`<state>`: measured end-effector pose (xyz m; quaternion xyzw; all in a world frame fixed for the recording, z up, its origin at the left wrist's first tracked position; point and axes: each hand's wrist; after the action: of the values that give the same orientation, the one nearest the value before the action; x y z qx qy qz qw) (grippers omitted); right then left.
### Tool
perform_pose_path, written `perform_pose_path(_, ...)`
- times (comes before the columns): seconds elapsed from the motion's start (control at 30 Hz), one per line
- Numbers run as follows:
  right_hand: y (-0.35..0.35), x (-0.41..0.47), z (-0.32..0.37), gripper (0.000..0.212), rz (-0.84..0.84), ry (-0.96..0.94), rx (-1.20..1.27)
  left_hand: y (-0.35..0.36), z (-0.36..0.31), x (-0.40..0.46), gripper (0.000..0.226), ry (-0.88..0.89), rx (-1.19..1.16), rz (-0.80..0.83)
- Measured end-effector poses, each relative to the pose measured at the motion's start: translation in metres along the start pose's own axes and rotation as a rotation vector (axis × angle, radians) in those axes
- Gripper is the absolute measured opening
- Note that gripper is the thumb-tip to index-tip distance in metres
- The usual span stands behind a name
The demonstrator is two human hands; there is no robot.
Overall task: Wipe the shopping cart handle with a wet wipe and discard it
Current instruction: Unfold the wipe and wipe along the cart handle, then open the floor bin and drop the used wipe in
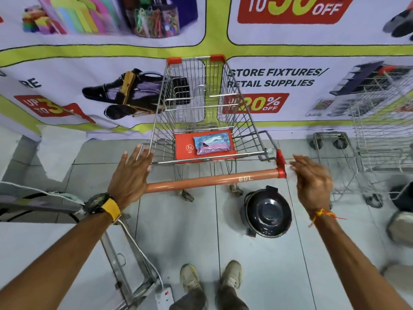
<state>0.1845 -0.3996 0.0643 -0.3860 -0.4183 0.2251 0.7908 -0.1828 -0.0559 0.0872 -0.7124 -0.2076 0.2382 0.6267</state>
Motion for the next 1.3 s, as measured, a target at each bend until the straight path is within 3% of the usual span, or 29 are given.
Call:
perform_pose_path(0.1,-0.025,-0.002,-0.017,0.021,0.022,0.117,0.002,-0.009,-0.029,0.006,0.056,0.028,0.033,0.002)
perform_pose_path(0.2,-0.044,0.0,-0.03,0.022,0.022,0.363,0.101,-0.013,-0.069,0.02,0.054,0.065,0.003,0.0)
perform_pose_path(0.33,-0.07,-0.019,-0.046,0.055,0.11,0.722,0.064,-0.018,-0.134,0.045,0.05,0.143,-0.041,-0.029)
perform_pose_path(0.47,-0.093,-0.069,-0.06,0.026,0.355,0.955,0.009,-0.022,-0.208,0.069,0.05,0.258,-0.063,-0.009)
perform_pose_path(0.53,-0.099,-0.091,-0.058,0.016,0.388,1.003,-0.012,-0.021,-0.241,0.078,0.053,0.326,-0.077,0.01)
perform_pose_path(0.67,-0.102,-0.111,-0.055,0.02,0.343,1.113,0.009,-0.014,-0.297,0.098,0.059,0.44,-0.083,0.104)
perform_pose_path(0.83,-0.109,-0.117,-0.04,0.038,0.217,1.03,0.141,0.004,-0.343,0.12,0.06,0.608,-0.064,0.139)
perform_pose_path(1.0,-0.11,-0.132,-0.032,0.01,0.0,1.216,0.397,0.023,-0.36,0.131,0.062,0.663,-0.061,0.261)
perform_pose_path(1.2,-0.107,-0.135,-0.044,0.009,-0.119,1.353,0.64,0.031,-0.365,0.137,0.05,0.639,-0.127,0.216)
perform_pose_path(1.3,-0.103,-0.132,-0.051,0.01,-0.138,1.418,0.554,0.034,-0.365,0.138,0.045,0.641,-0.145,0.188)
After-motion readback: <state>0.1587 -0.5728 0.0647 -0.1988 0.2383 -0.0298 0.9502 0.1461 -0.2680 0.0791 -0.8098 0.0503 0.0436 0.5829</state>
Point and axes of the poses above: each hand's wrist, its own x-axis towards the middle knuckle, its own y-axis out of the palm, z = x × y, and after that the axes turned 1 degree about x, right-handed
